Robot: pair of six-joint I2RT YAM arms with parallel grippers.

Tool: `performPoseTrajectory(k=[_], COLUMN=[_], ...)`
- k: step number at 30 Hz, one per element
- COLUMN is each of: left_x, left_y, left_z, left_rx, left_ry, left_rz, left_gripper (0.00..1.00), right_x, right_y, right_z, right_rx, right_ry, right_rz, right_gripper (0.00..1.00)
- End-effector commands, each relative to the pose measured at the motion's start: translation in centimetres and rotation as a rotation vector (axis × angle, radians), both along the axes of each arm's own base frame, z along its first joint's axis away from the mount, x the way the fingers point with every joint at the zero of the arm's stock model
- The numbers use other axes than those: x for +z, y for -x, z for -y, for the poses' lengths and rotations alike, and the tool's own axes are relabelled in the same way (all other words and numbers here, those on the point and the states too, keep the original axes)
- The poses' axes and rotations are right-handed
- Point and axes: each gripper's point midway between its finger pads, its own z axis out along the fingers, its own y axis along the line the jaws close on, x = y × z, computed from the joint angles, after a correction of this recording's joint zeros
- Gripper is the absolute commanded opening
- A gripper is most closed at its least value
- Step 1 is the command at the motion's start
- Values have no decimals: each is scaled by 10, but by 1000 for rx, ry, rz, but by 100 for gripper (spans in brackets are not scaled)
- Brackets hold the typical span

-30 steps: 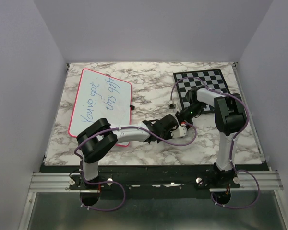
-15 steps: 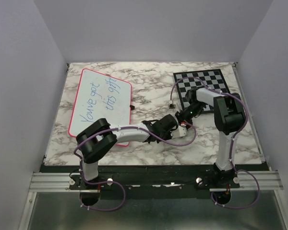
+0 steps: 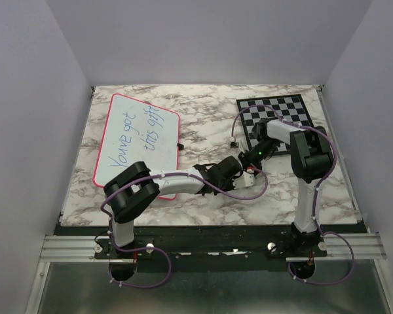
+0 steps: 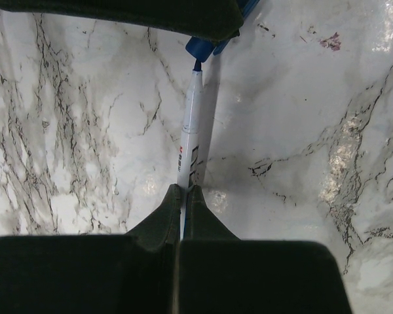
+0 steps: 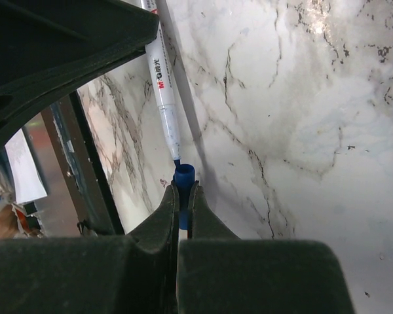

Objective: Write a sentence on the whiteboard
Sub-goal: Insert the whiteboard marker without the cap into the pen cap.

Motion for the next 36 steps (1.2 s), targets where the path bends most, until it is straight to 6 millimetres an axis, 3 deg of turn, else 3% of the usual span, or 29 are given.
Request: performPoseTrajectory(k=[1,24,36], left_x=[8,10,6], left_y=[3,0,3], left_z=[5,12,19], left_rx=[-35,-131,-299], left_ry=[27,-5,-46], left_rz=[-5,25,50], left_gripper=[0,0,0], right_x=[1,2,3], right_y=[-2,19,18], right_z=[-4,-11,-16], right_rx=[9,116,154], right_ry=[-11,-41,-61], right_rz=[-6,-52,-62], right_gripper=[1,1,1])
